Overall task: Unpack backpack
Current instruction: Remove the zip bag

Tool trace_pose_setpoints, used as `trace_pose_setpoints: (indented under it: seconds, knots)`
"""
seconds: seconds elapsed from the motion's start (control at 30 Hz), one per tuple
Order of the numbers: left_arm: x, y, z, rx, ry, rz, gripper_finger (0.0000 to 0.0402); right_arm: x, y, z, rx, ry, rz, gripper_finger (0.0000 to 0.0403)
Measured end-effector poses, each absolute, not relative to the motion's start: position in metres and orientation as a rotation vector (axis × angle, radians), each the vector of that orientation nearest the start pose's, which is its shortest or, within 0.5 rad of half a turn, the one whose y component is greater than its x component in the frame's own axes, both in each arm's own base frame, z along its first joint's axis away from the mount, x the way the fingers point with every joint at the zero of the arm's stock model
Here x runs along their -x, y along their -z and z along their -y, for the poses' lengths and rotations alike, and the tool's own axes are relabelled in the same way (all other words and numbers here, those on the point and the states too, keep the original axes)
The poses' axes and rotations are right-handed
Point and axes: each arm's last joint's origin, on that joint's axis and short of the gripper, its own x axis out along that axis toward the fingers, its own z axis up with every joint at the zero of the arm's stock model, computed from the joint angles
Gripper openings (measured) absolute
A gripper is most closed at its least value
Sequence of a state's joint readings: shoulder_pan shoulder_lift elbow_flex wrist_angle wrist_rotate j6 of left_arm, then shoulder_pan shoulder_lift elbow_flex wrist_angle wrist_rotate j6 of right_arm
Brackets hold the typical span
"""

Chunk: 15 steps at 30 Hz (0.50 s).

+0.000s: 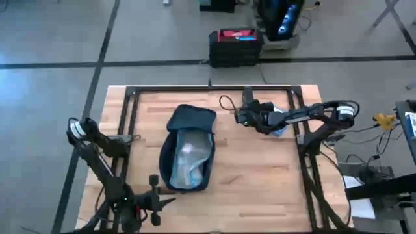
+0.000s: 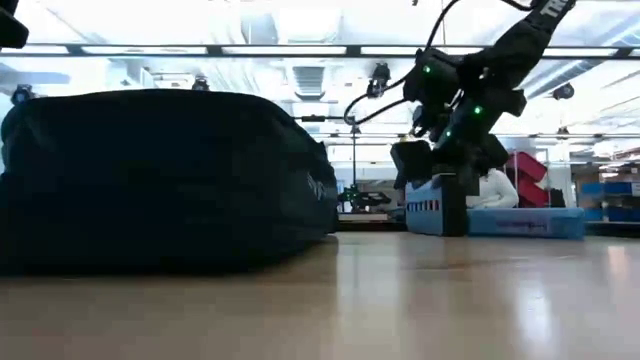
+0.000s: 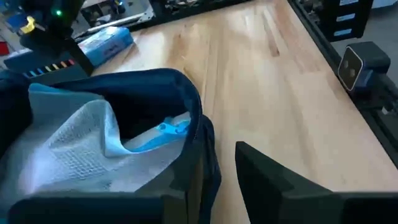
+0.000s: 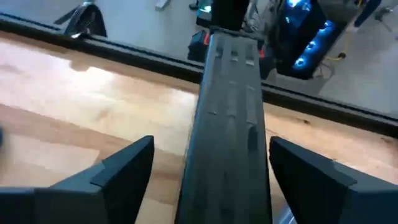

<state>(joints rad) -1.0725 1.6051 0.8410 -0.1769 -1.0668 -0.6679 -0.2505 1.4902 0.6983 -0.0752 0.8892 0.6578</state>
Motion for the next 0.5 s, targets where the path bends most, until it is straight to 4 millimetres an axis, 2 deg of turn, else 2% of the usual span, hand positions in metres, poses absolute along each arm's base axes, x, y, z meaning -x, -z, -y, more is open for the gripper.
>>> trace_pose_setpoints:
  seconds: [0.17,0.33,0.43,0.5]
  knots:
    - [-0.163,-0.174,0.247,-0.172,-0.141,-0.423,0.008,-0.255,-0.187,0.072,-0.238,1.208,-0.433,0.0339]
    - [-0.162,-0.17,0.243,-0.196,-0.161,-0.417,0.008,-0.258,-0.208,0.041,-0.207,1.093,-0.373,0.0338]
    - [-0.16,-0.164,0.236,-0.232,-0.215,-0.384,0.008,-0.268,-0.222,0.014,-0.207,0.941,-0.333,0.0335]
    - [-0.16,-0.158,0.229,-0.242,-0.256,-0.367,0.008,-0.279,-0.232,-0.007,-0.192,0.769,-0.305,0.0333]
